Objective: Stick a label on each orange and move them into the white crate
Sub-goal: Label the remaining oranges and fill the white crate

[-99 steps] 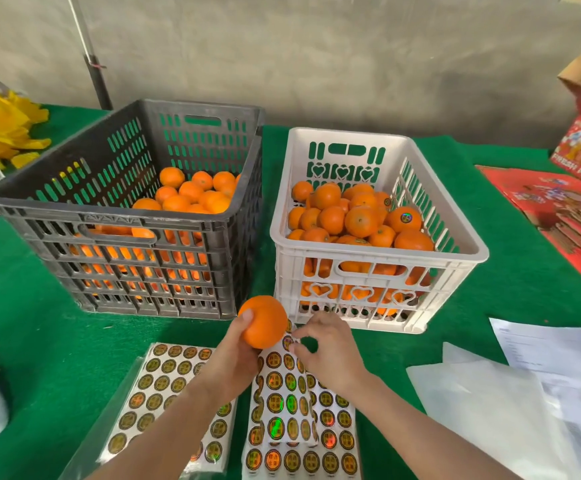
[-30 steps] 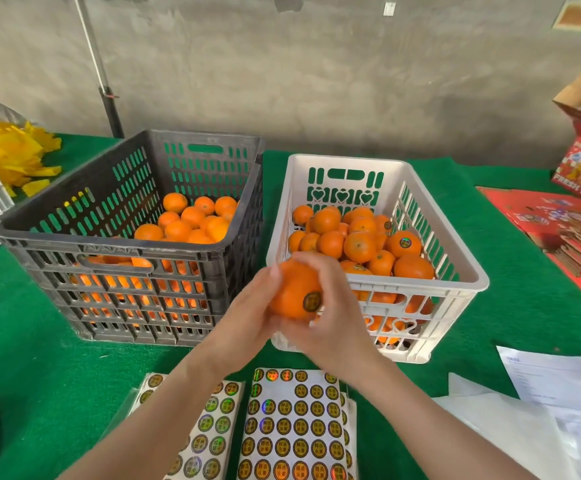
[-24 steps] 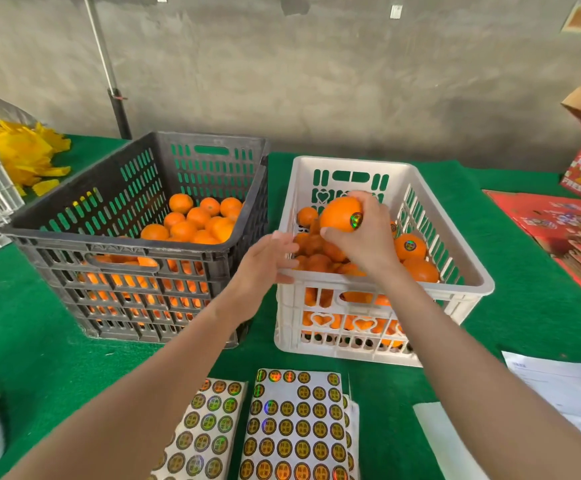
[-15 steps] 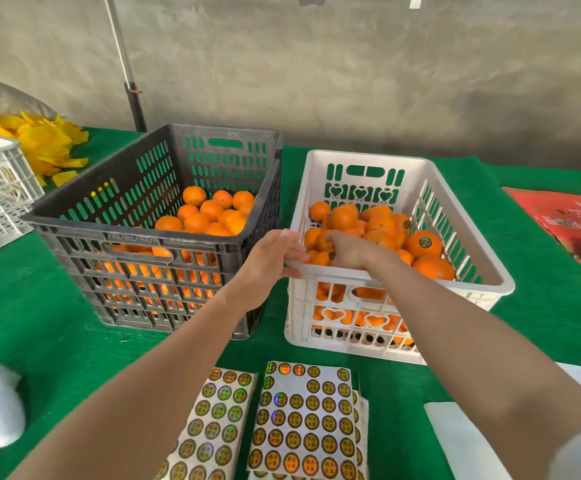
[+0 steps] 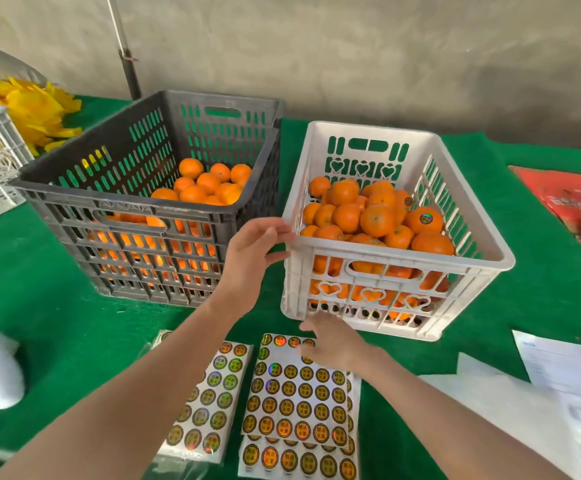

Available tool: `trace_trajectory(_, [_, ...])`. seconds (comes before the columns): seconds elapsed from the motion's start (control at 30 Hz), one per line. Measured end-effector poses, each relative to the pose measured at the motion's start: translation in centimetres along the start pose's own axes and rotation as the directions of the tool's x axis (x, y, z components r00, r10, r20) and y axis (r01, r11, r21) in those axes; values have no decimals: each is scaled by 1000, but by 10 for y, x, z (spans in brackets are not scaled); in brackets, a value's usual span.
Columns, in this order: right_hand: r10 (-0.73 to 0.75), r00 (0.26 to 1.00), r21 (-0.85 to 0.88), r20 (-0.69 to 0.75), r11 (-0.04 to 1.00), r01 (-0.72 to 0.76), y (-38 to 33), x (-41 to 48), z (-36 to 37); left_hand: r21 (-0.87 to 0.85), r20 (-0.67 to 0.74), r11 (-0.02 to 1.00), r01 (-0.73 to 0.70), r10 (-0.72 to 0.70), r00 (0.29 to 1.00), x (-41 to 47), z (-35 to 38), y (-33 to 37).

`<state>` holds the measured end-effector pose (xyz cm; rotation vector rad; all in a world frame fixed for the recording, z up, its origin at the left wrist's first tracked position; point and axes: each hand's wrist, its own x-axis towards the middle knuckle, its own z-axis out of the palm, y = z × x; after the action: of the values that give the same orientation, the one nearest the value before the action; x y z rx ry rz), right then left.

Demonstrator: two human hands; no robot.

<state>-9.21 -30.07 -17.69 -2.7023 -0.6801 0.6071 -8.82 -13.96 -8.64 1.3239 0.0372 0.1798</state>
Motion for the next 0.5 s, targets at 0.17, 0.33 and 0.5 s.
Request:
trace_trajectory(0.17, [72,997,-136,25,988,-68,8,21,32,208,-131,961,185,-160,978,-22,-20,-36])
trace_trajectory(0.33, [60,997,-161,-54,985,-68,6,25,35,355,-167,785,508,-482,860,-40,-44,-72])
trace_trajectory(0.5, [-35,976,107,-215,993,59,12,8,23,490,-105,707,510,-533,839,-53,-55,-86])
